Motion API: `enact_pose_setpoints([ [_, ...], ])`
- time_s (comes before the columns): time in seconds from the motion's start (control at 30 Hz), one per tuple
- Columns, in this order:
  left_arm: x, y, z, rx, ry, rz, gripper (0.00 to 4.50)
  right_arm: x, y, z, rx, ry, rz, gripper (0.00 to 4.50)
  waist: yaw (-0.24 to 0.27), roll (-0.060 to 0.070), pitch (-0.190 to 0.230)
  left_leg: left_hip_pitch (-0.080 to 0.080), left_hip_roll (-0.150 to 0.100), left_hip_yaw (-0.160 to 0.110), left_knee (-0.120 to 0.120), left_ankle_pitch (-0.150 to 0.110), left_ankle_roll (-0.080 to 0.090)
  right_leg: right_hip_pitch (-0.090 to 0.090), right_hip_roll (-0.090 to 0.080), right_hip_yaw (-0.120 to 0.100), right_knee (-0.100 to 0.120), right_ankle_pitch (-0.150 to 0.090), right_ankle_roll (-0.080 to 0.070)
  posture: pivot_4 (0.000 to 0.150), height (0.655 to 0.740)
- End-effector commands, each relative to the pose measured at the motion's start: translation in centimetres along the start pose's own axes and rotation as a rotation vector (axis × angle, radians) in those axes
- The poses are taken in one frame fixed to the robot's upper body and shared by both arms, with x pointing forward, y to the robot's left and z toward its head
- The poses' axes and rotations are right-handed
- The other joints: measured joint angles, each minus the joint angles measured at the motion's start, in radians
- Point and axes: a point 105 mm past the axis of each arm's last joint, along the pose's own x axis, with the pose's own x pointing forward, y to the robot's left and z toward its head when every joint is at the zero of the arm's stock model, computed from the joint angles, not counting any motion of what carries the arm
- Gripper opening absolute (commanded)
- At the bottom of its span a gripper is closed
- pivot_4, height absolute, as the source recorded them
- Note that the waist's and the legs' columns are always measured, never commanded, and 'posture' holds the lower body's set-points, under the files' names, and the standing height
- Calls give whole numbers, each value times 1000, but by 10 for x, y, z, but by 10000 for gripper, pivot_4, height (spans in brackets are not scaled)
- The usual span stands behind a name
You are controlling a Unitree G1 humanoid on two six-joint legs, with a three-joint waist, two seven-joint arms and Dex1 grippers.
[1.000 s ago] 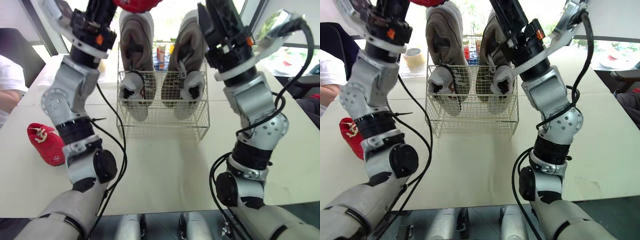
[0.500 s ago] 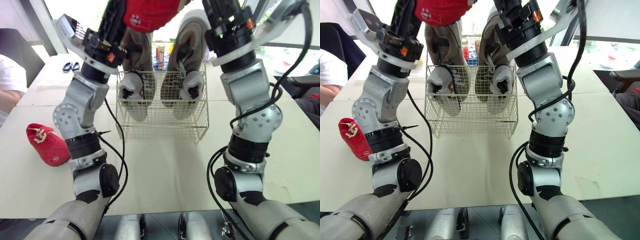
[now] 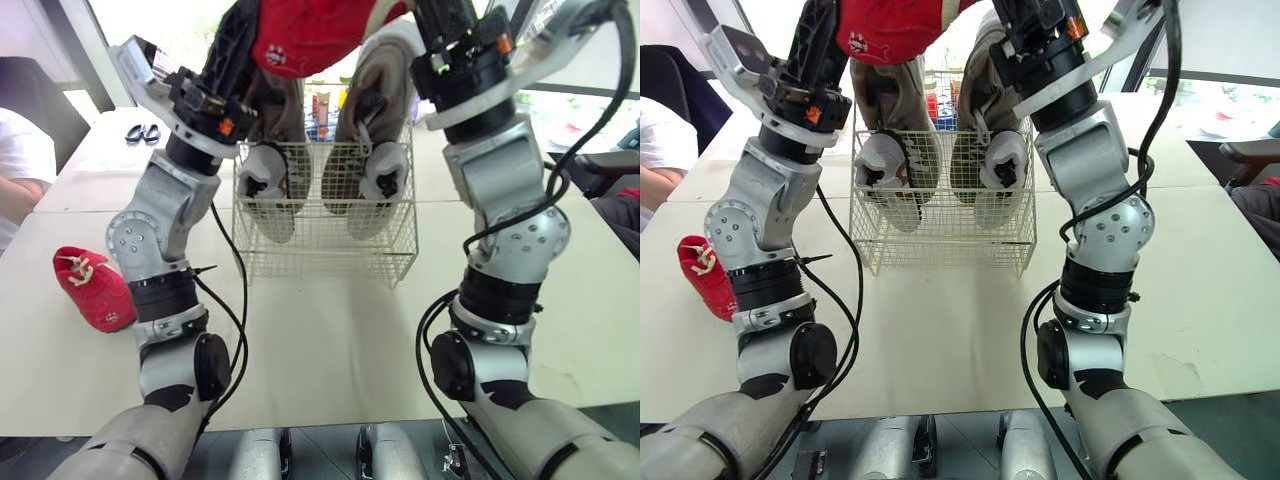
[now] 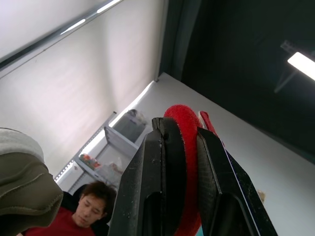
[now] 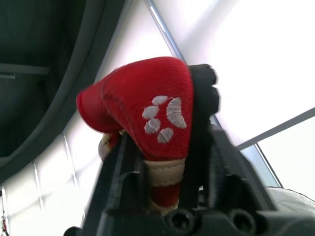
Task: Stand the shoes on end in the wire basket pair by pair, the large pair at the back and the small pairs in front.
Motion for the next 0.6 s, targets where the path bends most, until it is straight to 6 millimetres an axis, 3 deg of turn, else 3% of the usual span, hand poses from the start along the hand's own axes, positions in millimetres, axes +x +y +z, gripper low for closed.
enact_pose_setpoints([
  [0.03, 1, -3, -7, 70, 72, 14, 16324, 6, 30, 5, -39, 13, 125, 8297, 0, 0, 0, 0, 0, 0, 0, 0, 0, 0, 0, 0, 0, 0, 0, 1500, 6675],
  [0.17, -12, -2, -18, 292, 257, 107, 34739, 7, 33, 28, -114, 7, 159, 8297, -1, 0, 0, 0, 0, 0, -2, 0, 0, 0, 0, 0, -1, 0, 0, 1500, 6675],
  [0.33, -22, -1, -21, 501, 332, 222, 34739, -1, 30, 53, -293, 91, 189, 8297, 6, 0, 0, 0, 0, 0, -4, 0, 0, 0, 0, 0, -3, 0, 0, 1500, 6675],
  [0.4, -28, -12, -32, 551, 401, 227, 34739, -13, 26, 61, -373, 213, 227, 8297, 3, 0, 0, 1, 0, 0, -4, -1, 1, 1, 0, 0, -4, 0, 0, 1500, 6675],
  [0.5, -42, -24, -39, 580, 437, 271, 34739, -46, 18, 56, -385, 492, 278, 8297, 4, 0, 0, 2, 0, -1, -7, -2, 3, 2, 0, -1, -8, 0, 0, 1500, 6675],
  [0.6, -61, -18, -43, 554, 396, 395, 34739, -69, 0, 46, -362, 641, 256, 8297, -3, 0, 0, 3, 1, -2, -9, -3, 5, 4, -1, -1, -12, 0, 0, 1500, 6675],
])
